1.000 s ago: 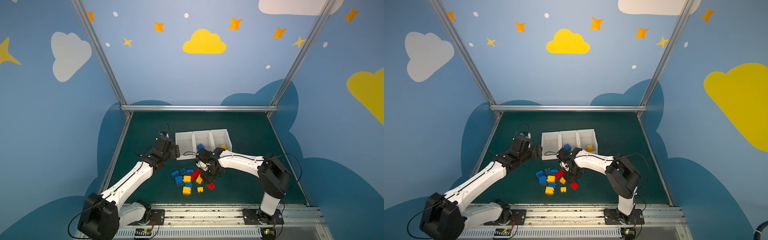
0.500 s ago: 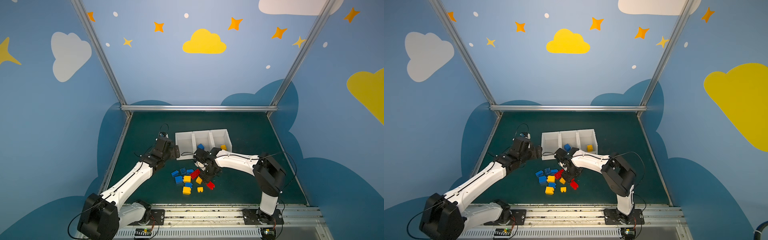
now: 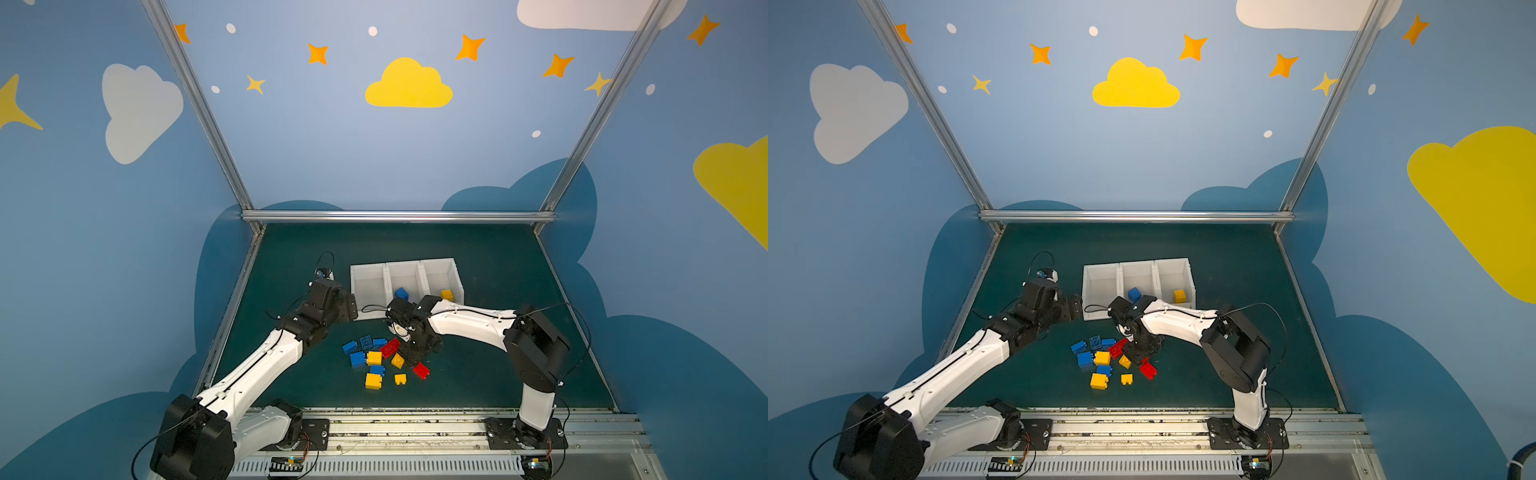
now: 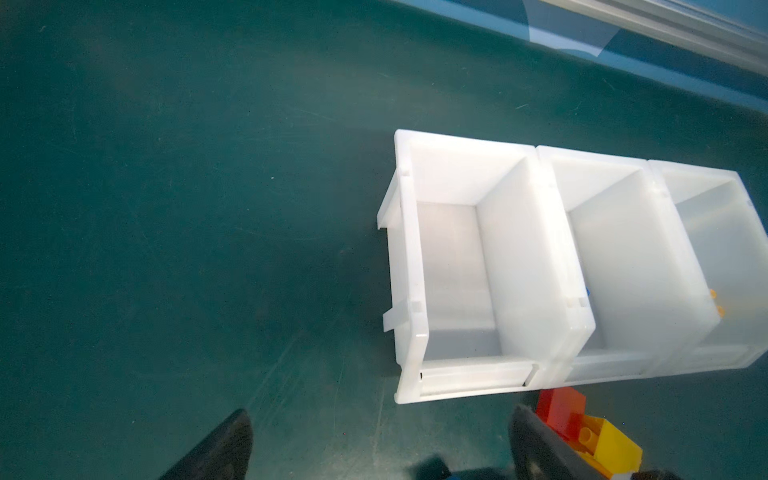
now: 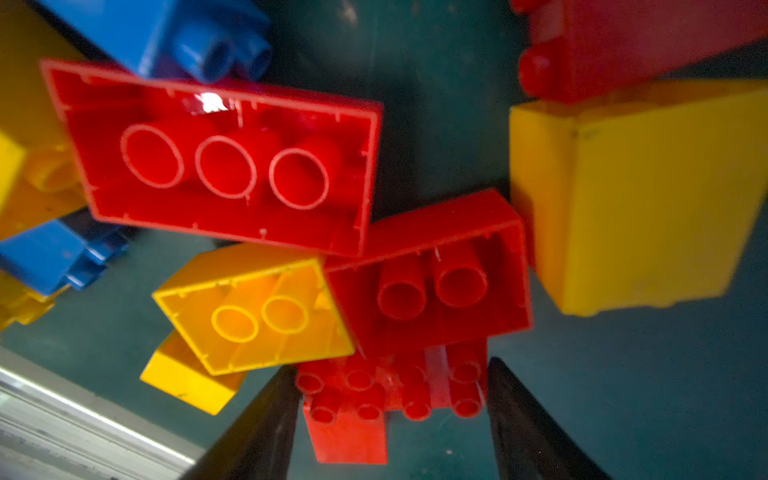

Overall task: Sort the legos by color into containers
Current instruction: 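Lower the right gripper onto the pile and grasp a red brick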

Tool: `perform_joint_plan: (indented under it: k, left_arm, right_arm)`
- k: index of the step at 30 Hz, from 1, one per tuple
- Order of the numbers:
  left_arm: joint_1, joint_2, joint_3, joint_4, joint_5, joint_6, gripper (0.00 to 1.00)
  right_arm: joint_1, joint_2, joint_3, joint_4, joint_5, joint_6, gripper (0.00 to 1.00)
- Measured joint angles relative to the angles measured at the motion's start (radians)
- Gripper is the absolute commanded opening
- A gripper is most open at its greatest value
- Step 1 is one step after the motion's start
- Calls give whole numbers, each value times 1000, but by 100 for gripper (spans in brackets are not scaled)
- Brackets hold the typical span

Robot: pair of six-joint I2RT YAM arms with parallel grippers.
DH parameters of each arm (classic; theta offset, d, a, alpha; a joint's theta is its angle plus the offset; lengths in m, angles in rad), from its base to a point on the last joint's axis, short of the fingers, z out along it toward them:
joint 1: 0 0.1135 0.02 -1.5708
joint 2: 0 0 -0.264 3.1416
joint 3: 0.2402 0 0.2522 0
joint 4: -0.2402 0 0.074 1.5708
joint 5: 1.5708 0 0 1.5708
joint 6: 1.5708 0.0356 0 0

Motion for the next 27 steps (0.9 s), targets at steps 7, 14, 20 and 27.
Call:
perform_joint_plan:
  k: [7, 14, 20, 27]
  left_arm:
    - [0, -13, -4, 0, -1, 0, 97]
    - [0, -30, -5, 0, -5, -1, 97]
    - [2, -42, -15, 1, -9, -3, 98]
    - [8, -55, -19, 0, -16, -3, 99]
  right_arm:
    - [3, 0, 0, -1, 12, 10, 58]
    - [3, -8, -3, 1, 11, 10, 54]
    - [-22, -39, -2, 2, 12, 7, 54]
    - [-63, -80, 68, -23, 2, -10, 54]
